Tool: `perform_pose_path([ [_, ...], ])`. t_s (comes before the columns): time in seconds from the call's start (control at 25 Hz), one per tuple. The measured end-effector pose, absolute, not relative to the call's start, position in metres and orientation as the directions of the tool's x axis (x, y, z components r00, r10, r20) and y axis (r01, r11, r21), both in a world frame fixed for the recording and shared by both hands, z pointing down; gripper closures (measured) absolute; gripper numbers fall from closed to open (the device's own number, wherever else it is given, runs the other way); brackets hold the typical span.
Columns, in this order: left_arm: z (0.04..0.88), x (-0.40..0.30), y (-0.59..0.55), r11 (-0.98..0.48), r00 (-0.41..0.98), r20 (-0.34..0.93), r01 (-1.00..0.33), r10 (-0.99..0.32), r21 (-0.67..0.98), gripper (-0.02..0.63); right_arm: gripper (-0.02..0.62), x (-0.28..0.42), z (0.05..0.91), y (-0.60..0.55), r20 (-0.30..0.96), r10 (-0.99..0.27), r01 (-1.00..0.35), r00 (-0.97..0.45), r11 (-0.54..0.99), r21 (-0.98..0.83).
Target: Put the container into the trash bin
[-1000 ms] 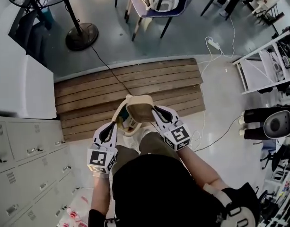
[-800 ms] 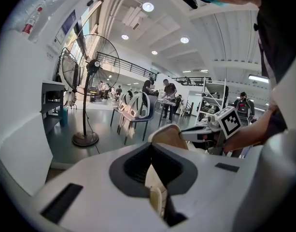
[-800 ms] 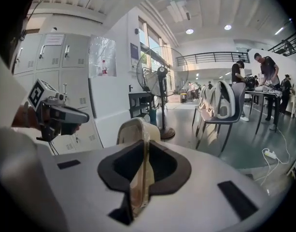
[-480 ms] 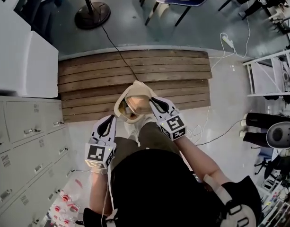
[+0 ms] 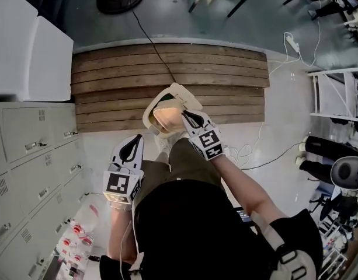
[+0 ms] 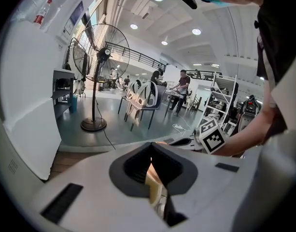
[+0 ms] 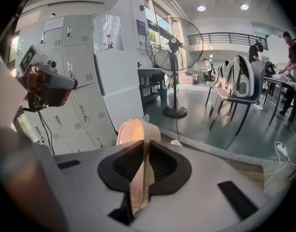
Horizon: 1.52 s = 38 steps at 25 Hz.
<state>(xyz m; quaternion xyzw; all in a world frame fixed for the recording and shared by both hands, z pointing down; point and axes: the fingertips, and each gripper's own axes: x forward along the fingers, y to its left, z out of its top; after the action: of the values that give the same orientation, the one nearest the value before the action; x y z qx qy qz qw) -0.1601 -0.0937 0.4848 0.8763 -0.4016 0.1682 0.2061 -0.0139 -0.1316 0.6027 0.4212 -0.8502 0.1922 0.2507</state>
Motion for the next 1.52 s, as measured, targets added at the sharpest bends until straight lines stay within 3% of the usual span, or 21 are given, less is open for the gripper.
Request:
perform_pose_path([
  [0.8, 0.534, -0.170, -0.092, -0.537, 0.570, 0.584, -0.804, -0.578, 0.253, 0.598, 0.548, -0.034, 0.756, -0.147, 0.742, -0.458, -0.790, -0.490, 0.592, -0.157],
  [1.52, 0.557, -0.167, -0.118, -0.528, 0.600, 0.578, -0.789, -0.553, 0.315, 0.598, 0.548, -0.036, 0.857, -0.161, 0.859, -0.318, -0.789, -0.401, 0.597, -0.148],
])
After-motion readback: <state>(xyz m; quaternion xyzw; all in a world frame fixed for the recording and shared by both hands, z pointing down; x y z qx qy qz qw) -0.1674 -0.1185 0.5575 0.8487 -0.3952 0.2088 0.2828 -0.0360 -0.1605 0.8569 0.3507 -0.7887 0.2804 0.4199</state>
